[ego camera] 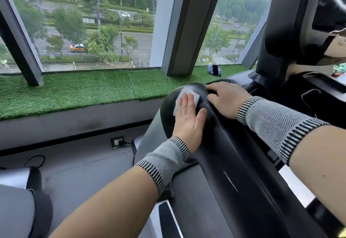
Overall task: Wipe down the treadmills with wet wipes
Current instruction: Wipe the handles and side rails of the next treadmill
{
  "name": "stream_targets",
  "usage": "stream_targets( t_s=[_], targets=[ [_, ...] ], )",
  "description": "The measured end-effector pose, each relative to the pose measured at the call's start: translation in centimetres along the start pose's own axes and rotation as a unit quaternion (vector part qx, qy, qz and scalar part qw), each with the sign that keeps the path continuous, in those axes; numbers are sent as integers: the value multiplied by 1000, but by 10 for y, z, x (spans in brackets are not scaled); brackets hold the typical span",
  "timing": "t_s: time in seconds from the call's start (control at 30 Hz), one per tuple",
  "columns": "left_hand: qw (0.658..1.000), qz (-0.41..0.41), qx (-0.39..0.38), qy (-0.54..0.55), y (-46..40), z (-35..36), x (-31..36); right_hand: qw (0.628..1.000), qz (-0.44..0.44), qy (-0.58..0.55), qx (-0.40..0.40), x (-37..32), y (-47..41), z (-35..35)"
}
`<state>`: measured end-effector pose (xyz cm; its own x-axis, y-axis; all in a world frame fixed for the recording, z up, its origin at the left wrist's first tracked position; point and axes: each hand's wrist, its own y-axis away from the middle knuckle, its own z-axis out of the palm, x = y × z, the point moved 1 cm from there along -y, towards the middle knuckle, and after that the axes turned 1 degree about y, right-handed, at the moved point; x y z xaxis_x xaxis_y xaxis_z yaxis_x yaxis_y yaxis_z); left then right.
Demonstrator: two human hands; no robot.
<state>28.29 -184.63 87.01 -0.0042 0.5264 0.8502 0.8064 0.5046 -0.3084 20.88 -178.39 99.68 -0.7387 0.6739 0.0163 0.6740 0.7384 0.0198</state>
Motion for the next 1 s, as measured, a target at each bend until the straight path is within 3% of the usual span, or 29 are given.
stream_targets(
  t_s=[0.3,0.37,0.5,0.57,0.83,0.9,1.0],
  targets=[
    [980,-170,27,94,4,8,-8,1000,4,2,-4,1,26,-6],
    [986,-145,15,78,20,13,6,1000,8,0,-4,1,30,-6],
    [1000,-17,-3,9,28,11,29,1000,11,3,1,0,35,-7],
    [1000,-7,-6,-10,18,7,25,1000,8,6,2,-1,38,-7],
    [973,-201,20,114,25,17,5,1000,6,-3,5,5,54,-7],
    [980,-169,13,105,40,22,19,1000,3,0,8,6,56,-7],
    [998,-37,12,48,51,21,40,1000,-3,3,11,5,58,-7]
  ],
)
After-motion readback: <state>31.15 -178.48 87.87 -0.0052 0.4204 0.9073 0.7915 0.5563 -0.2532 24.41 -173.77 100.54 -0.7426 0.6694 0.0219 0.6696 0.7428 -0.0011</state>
